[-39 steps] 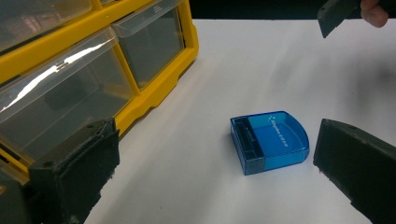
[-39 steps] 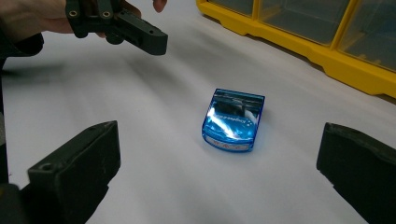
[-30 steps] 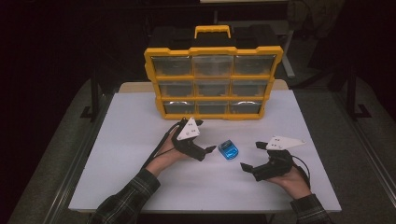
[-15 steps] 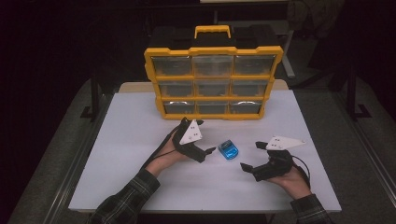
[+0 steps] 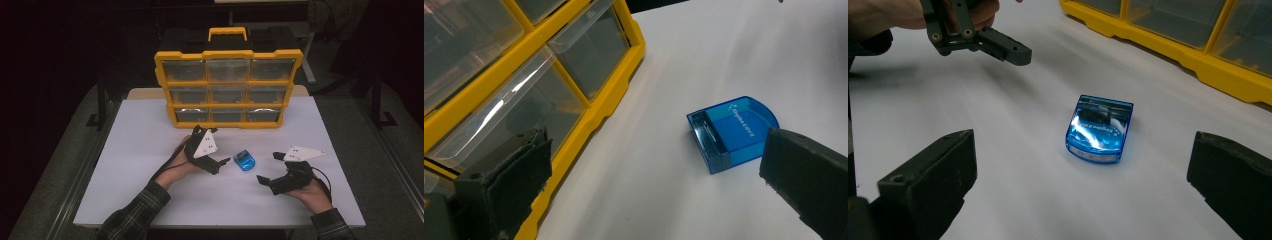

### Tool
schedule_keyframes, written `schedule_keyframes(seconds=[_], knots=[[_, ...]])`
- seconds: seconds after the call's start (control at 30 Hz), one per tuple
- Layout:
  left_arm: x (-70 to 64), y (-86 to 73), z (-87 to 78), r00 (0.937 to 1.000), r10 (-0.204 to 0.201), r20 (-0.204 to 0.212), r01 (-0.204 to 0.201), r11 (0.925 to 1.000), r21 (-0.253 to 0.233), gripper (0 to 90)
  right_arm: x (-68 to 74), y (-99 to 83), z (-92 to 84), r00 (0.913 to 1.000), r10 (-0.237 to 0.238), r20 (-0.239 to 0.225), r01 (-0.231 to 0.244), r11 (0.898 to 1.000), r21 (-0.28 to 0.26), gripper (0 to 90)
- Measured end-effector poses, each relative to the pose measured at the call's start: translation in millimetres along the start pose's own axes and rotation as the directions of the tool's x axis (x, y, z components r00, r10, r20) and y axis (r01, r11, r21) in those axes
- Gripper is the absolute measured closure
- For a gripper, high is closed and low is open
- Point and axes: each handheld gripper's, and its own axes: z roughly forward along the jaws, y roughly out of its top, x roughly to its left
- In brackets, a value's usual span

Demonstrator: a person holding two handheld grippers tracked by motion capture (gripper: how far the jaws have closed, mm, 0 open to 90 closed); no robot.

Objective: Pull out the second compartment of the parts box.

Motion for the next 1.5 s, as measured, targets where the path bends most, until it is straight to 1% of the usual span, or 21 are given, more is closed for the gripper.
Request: schedule_keyframes(seconds=[0.03, 0.07, 0.1, 0.23, 0.37, 0.43, 0.63, 0.67, 0.7, 0.8, 0.97, 1.0, 1.1, 1.27, 1.3, 1.37, 1.4, 1.43, 1.5], knots=[[0.0, 0.0, 0.0, 1.0000, 0.000, 0.000, 0.000, 1.0000, 0.000, 0.1, 0.0, 0.0, 0.0, 1.0000, 0.000, 0.000, 0.000, 1.000, 0.000, 0.0], [-0.1, -0.4, 0.8, 0.9999, 0.014, -0.001, -0.014, 0.9999, 0.007, 0.1, -0.1, 0.0, 0.1, 1.0000, -0.006, -0.001, 0.006, 1.000, 0.004, 0.0], [-0.1, -0.6, 1.0, 0.9998, 0.018, -0.001, -0.018, 0.9998, 0.009, 0.1, -0.2, 0.1, 0.1, 1.0000, -0.004, 0.000, 0.004, 1.000, 0.003, 0.0], [-1.5, 0.4, 0.6, 0.9996, 0.028, -0.010, -0.028, 0.9996, 0.006, 0.1, -0.3, 0.3, -1.2, 1.0000, 0.004, 0.001, -0.004, 1.000, -0.004, 0.0], [-1.8, 1.4, 0.1, 0.9991, 0.038, -0.016, -0.038, 0.9992, 0.006, 0.1, 0.1, 0.9, -1.7, 1.0000, 0.001, 0.001, -0.001, 1.000, -0.006, 0.0], [-1.9, 1.3, 0.0, 0.9982, 0.054, -0.025, -0.054, 0.9985, 0.010, 0.1, 0.0, 0.9, -1.6, 1.0000, 0.004, 0.001, -0.004, 1.000, -0.007, 0.0], [-1.9, 1.8, -1.1, 0.9966, 0.073, -0.039, -0.073, 0.9973, 0.011, 0.1, 0.2, 0.6, -0.7, 1.0000, 0.005, 0.002, -0.005, 1.000, -0.004, 0.0], [-2.7, 2.6, -1.4, 0.9951, 0.088, -0.045, -0.088, 0.9961, 0.011, 0.1, 0.4, 0.6, -0.5, 1.0000, 0.001, 0.004, -0.001, 1.000, -0.004, 0.0], [-2.7, 2.6, -1.4, 0.9951, 0.088, -0.045, -0.088, 0.9961, 0.011, 0.1, 0.4, 0.6, -0.5, 1.0000, 0.001, 0.004, -0.001, 1.000, -0.004, 0.0], [-4.1, 4.6, -2.0, 0.9917, 0.116, -0.056, -0.115, 0.9932, 0.015, 0.1, 1.0, 0.9, -0.4, 1.0000, -0.001, 0.002, 0.001, 1.000, -0.001, 0.0], [-4.8, 5.7, -2.6, 0.9882, 0.138, -0.066, -0.137, 0.9904, 0.020, 0.1, 1.8, 0.9, -0.8, 1.0000, -0.001, 0.004, 0.001, 1.000, -0.003, 0.0], [-5.3, 6.0, -2.6, 0.9854, 0.156, -0.067, -0.154, 0.9874, 0.033, 0.1, 1.8, 0.9, -0.9, 1.0000, -0.001, 0.004, 0.001, 1.000, -0.004, 0.0], [-6.7, 5.5, -1.7, 0.9810, 0.180, -0.073, -0.177, 0.9834, 0.040, 0.1, 1.9, 0.9, -0.6, 1.0000, -0.003, 0.004, 0.003, 1.000, -0.003, 0.0], [-8.2, 6.4, -1.7, 0.9762, 0.202, -0.080, -0.199, 0.9790, 0.046, 0.1, 1.9, 0.9, -0.8, 1.0000, -0.001, 0.005, 0.001, 1.000, -0.003, 0.0], [-8.7, 6.3, -1.6, 0.9740, 0.210, -0.085, -0.207, 0.9772, 0.047, 0.1, 1.9, 0.9, -0.7, 1.0000, -0.001, 0.004, 0.001, 1.000, -0.004, 0.0], [-9.4, 6.1, -1.2, 0.9717, 0.220, -0.087, -0.216, 0.9751, 0.051, 0.1, 1.7, 0.8, -0.4, 1.0000, -0.002, 0.005, 0.002, 1.000, -0.003, 0.0], [-9.6, 6.0, -1.0, 0.9682, 0.233, -0.092, -0.229, 0.9720, 0.054, 0.1, 1.5, 0.8, -0.4, 1.0000, -0.001, 0.004, 0.001, 1.000, -0.002, 0.0], [-9.6, 6.0, -1.0, 0.9682, 0.233, -0.092, -0.229, 0.9720, 0.054, 0.1, 1.5, 0.8, -0.4, 1.0000, -0.001, 0.004, 0.001, 1.000, -0.002, 0.0], [-10.2, 6.4, -1.1, 0.9637, 0.249, -0.097, -0.244, 0.9681, 0.057, 0.1, 1.6, 0.9, -0.5, 1.0000, -0.002, 0.004, 0.002, 1.000, -0.002, 0.0]])
